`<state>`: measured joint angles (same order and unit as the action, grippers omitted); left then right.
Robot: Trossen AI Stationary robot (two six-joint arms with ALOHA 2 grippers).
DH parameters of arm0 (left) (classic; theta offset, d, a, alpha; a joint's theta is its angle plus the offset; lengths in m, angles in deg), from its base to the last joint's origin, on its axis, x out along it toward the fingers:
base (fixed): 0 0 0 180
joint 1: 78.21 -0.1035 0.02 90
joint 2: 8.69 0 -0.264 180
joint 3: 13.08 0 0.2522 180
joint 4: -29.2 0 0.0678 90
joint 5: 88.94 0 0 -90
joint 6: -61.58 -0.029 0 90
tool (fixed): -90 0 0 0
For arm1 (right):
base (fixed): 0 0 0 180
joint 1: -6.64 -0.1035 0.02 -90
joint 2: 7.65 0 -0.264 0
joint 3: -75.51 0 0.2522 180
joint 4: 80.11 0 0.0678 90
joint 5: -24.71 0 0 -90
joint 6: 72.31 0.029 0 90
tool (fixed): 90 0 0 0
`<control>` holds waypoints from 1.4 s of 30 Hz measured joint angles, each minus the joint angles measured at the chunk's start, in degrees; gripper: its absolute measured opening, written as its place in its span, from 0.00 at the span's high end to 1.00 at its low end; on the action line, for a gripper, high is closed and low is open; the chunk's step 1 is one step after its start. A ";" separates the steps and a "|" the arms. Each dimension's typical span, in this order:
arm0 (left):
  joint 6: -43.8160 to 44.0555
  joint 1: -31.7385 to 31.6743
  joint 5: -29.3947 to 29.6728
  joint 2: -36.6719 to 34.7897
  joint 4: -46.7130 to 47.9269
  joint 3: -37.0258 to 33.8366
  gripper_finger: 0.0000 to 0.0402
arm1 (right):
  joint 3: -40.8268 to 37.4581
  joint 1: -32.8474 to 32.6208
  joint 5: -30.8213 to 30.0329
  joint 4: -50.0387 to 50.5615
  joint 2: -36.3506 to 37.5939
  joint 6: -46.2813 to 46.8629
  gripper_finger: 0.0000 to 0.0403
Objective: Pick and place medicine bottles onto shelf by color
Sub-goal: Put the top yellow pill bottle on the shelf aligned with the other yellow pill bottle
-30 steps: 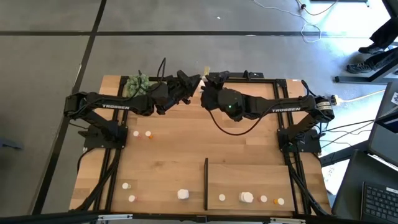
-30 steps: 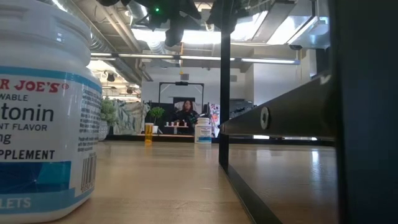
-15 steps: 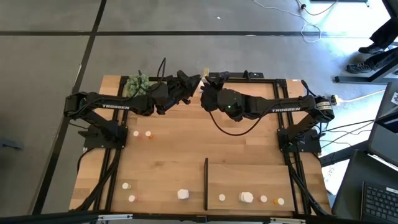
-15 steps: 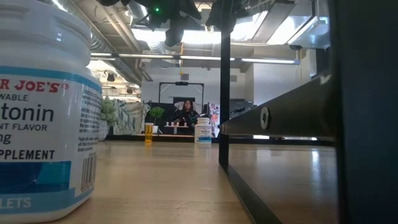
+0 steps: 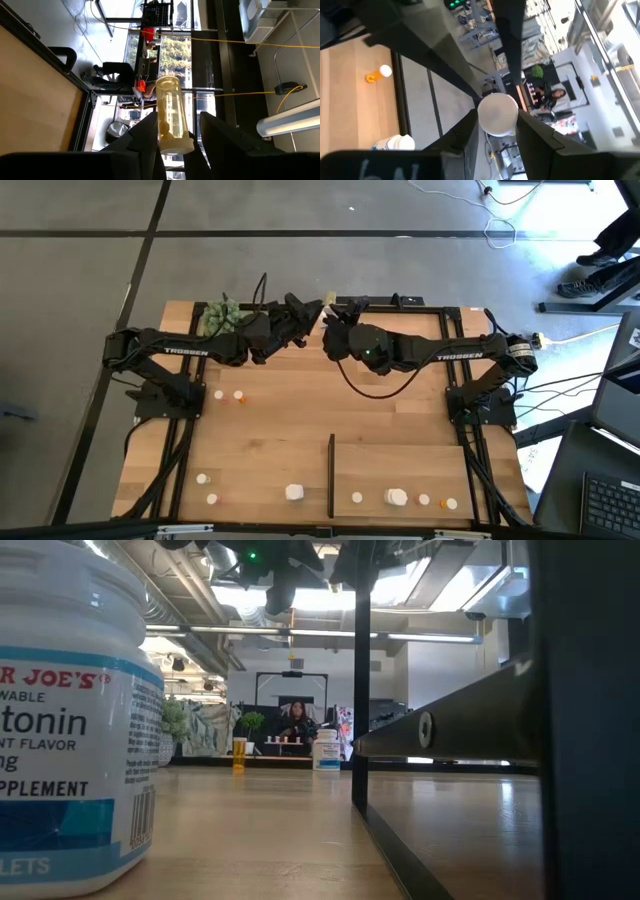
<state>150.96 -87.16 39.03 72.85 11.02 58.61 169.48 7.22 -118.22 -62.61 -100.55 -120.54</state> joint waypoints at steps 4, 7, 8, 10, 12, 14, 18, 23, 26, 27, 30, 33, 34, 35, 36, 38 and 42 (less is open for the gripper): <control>0.00 -0.01 0.00 0.00 0.00 0.00 0.65 | 0.00 0.00 -1.23 0.09 0.00 2.33 0.71; 0.02 0.00 0.00 0.00 0.00 0.00 0.65 | -0.02 0.00 -1.45 1.54 0.74 5.36 0.71; 0.02 -0.02 0.00 0.00 0.00 0.02 0.65 | -0.02 0.00 -1.44 2.14 1.20 7.44 0.71; 0.02 -0.02 0.00 0.00 0.00 0.04 0.65 | -0.02 0.00 -1.38 4.21 2.52 11.69 0.71; 0.02 -0.02 0.00 0.00 0.00 0.04 0.65 | -0.02 0.00 -1.04 6.26 3.87 15.28 0.71; 0.02 -0.02 0.01 0.00 0.00 0.04 0.65 | -0.02 0.00 0.25 8.59 5.22 19.32 0.71; 0.02 -0.02 0.00 0.00 0.00 0.04 0.65 | -0.02 0.23 3.44 12.78 7.51 28.08 0.71; 0.02 -0.02 0.01 0.00 0.01 0.04 0.65 | -0.02 0.42 7.76 17.77 9.71 40.35 0.71; 0.02 0.00 0.01 0.00 0.11 0.04 0.65 | 0.82 0.43 10.51 21.91 11.22 47.09 0.71; 0.02 -0.02 0.01 0.00 0.13 0.04 0.65 | 1.59 0.44 11.97 23.68 11.47 49.70 0.71; 0.02 -0.02 0.02 0.00 0.17 0.04 0.65 | 4.04 0.48 16.50 30.71 11.85 56.41 0.71; 0.02 -0.02 0.02 0.00 0.17 0.04 0.65 | 7.20 0.85 23.65 37.74 11.85 61.70 0.71; 0.02 -0.02 0.02 0.00 0.17 0.04 0.65 | 8.16 1.05 26.63 39.49 11.85 63.46 0.71; 0.02 -0.02 0.02 0.00 0.17 0.04 0.65 | 8.92 1.27 29.63 40.99 11.87 64.90 0.71; 0.02 -0.02 0.02 0.00 0.17 0.04 0.65 | 9.59 1.50 32.83 42.29 11.87 66.10 0.71; 0.02 0.00 0.01 0.00 0.17 0.04 0.65 | 10.63 1.77 38.93 43.66 11.87 66.31 0.71; 0.02 -0.02 0.02 0.00 0.18 0.04 0.65 | 11.13 1.79 49.54 45.24 11.88 64.71 0.71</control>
<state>150.98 -87.18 39.06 72.85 11.20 58.65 180.60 9.01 -68.68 -17.37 -88.67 -55.83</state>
